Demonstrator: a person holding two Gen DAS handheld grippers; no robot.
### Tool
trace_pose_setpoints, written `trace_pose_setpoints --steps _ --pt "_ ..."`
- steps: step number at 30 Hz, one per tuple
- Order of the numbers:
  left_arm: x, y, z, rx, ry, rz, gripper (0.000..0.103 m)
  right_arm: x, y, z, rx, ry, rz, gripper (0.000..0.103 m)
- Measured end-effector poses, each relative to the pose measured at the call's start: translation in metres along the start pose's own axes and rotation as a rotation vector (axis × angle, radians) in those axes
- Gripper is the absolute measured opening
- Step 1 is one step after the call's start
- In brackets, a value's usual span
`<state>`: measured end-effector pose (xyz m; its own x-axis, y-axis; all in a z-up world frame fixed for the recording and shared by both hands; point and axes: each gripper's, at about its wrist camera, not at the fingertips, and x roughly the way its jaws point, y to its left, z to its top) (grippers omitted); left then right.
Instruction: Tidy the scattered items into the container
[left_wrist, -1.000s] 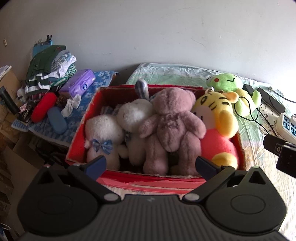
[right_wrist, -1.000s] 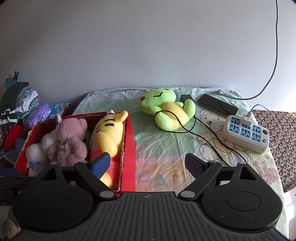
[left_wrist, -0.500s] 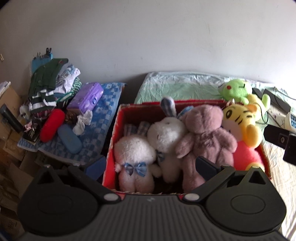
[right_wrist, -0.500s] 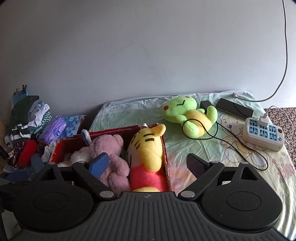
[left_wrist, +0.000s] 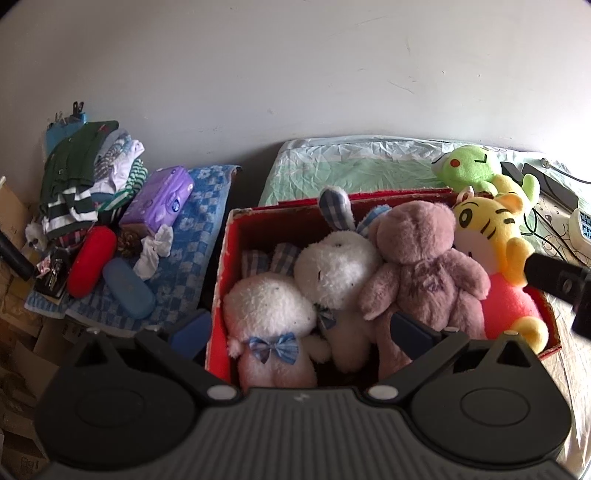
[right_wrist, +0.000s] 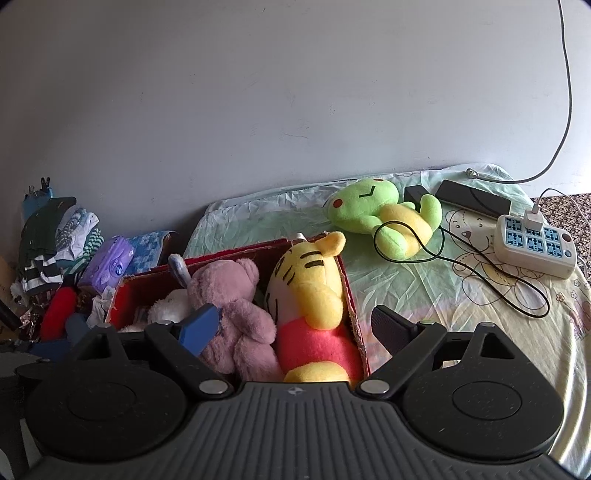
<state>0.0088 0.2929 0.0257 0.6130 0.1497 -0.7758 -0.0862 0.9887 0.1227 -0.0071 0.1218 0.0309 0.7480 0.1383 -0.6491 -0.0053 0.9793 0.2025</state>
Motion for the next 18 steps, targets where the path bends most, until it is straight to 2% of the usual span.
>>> trace_pose_setpoints --steps 9,13,18 --pt "0.013 -0.001 -0.001 0.0 0.027 0.004 0.102 0.006 -0.005 -0.001 0.0 0.016 -0.026 0.092" --pt "0.011 -0.002 -0.001 -0.002 0.015 0.002 0.102 0.007 -0.005 -0.003 0.005 0.031 -0.003 0.092" --pt "0.002 -0.002 -0.003 -0.001 -0.001 0.017 0.102 -0.003 0.005 -0.006 -0.048 0.019 0.032 0.091"
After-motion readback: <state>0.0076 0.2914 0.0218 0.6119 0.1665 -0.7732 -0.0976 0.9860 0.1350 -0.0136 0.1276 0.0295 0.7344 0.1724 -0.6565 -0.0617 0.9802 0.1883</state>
